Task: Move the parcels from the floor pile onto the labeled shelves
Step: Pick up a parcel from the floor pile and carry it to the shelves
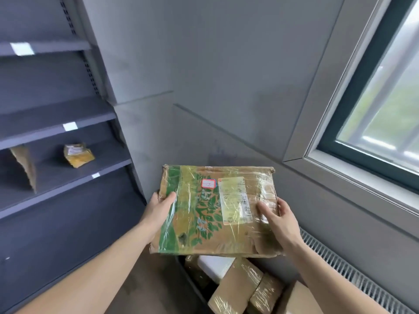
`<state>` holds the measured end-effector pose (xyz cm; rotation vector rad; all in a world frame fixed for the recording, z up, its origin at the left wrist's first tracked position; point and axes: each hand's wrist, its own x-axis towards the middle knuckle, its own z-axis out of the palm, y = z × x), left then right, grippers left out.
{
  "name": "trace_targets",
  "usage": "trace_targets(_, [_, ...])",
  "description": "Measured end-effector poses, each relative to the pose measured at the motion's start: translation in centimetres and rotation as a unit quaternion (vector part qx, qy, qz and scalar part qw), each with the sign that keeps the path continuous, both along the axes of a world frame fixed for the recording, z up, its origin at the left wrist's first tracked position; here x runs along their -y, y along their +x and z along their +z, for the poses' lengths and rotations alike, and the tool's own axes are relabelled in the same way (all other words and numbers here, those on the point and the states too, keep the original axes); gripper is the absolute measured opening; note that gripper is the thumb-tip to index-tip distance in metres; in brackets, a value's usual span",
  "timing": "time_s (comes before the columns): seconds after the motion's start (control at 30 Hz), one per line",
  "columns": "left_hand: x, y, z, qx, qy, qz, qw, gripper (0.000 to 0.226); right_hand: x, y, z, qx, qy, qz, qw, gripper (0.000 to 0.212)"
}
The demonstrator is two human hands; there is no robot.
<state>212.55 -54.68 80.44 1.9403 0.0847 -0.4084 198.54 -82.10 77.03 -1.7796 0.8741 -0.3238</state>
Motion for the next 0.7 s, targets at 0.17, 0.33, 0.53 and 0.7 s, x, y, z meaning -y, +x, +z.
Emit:
trace_targets(0.17, [-3.6,-3.0,4.1,0.040,-0.018,0.064,0.997,0.041,-2.7,0.9,4.3,0.051,0.004,0.054,0.997,0.058])
trace_targets(0.33, [-8.1,-4.2,6.4,0.085,-0.033,0.120,0.989,0.013,-5.9,2.2,8.1,0.097,-0.010,0.110,0.989,0.056])
trace_targets(0.53, [-12.4,-4.5,10.4,0.141,-0.039,0.177,0.973,0.026,-9.8,5.5,11.7,0.141,-0.024,0.160,0.977,0.062])
trace_targets(0.7, [-16.5,-4.3,12.8,0.174,-0.035,0.217,0.960,0.025,-13.7,8.3,13.7,0.159,-0.023,0.199,0.967,0.066])
